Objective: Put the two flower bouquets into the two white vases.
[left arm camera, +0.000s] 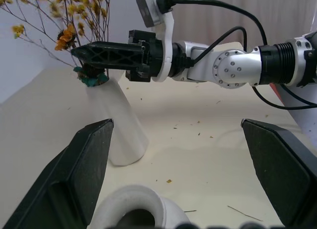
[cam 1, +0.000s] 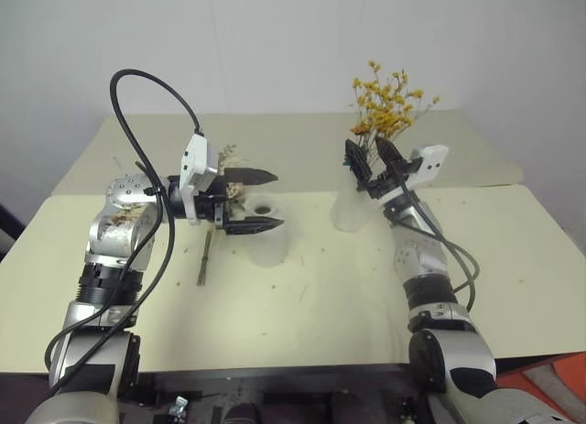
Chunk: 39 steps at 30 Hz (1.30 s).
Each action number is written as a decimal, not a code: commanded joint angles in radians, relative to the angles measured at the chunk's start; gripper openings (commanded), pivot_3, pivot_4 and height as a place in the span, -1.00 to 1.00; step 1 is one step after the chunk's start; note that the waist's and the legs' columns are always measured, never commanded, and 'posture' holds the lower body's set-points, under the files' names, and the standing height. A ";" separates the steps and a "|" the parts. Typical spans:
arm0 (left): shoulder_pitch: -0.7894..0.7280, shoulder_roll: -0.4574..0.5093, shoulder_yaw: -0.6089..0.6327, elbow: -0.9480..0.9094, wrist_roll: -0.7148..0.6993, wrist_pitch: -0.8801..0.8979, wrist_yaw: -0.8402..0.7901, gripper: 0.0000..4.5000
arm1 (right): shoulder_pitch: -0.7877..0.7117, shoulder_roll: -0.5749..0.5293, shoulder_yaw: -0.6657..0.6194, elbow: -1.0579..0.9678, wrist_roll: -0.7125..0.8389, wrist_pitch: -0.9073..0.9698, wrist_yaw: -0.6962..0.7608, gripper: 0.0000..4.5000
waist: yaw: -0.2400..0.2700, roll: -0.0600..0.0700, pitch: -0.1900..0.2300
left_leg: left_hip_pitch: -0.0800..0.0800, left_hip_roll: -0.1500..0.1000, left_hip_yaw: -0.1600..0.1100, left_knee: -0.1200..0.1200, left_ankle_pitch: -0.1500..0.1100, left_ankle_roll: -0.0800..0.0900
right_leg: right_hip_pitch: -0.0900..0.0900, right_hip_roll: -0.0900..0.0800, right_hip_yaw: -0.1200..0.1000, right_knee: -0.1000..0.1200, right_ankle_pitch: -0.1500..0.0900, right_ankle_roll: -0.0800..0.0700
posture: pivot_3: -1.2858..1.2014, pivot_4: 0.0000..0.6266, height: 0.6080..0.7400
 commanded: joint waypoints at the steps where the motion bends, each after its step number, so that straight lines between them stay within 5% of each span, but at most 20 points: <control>1: -0.016 0.012 0.041 -0.015 -0.033 -0.003 0.007 1.00 | 0.039 -0.032 0.024 -0.144 0.004 0.072 0.006 0.99 | 0.001 0.000 0.000 | 0.000 0.000 0.000 0.000 0.000 0.000 | 0.000 0.000 0.000 0.000 0.000 0.000 | 0.03 -0.52 1.00; 13: 0.101 0.068 0.383 -0.160 -0.366 0.286 0.256 1.00 | 0.305 -0.172 0.033 -0.634 0.015 0.304 -0.066 0.99 | 0.002 0.000 0.000 | 0.000 0.000 0.000 0.000 0.000 0.000 | 0.000 0.000 0.000 0.000 0.000 0.000 | 0.03 -0.52 1.00; 19: 0.188 0.172 0.387 -0.230 -0.265 0.426 0.522 1.00 | 0.495 -0.248 -0.022 -0.885 0.127 0.487 -0.091 0.99 | 0.007 0.000 0.000 | 0.000 0.000 0.000 0.000 0.000 0.000 | 0.001 -0.001 0.000 0.000 -0.003 0.005 | 0.03 -0.52 1.00; 25: 0.199 0.222 0.324 -0.286 -0.199 0.661 0.742 1.00 | 0.635 -0.425 -0.064 -1.126 0.247 0.779 -0.130 0.99 | 0.014 0.000 0.000 | 0.000 0.000 0.000 0.000 0.000 0.000 | 0.001 -0.001 0.000 -0.001 -0.004 0.007 | 0.03 -0.52 1.00; 30: 0.091 0.251 0.204 -0.202 -0.174 0.874 0.775 1.00 | 0.667 -0.545 -0.041 -1.264 0.308 0.918 -0.115 0.99 | 0.017 -0.001 0.000 | 0.001 0.001 0.000 0.001 0.000 0.000 | 0.002 0.001 0.000 -0.001 -0.006 0.008 | 0.03 -0.52 1.00; 39: -0.250 0.177 -0.174 0.166 0.037 0.984 0.745 1.00 | 0.634 -0.596 0.012 -1.336 0.348 1.012 -0.117 0.99 | 0.029 -0.003 0.000 | -0.001 0.000 0.000 0.001 0.000 0.000 | 0.001 0.000 0.000 -0.003 -0.006 0.008 | 0.03 -0.52 1.00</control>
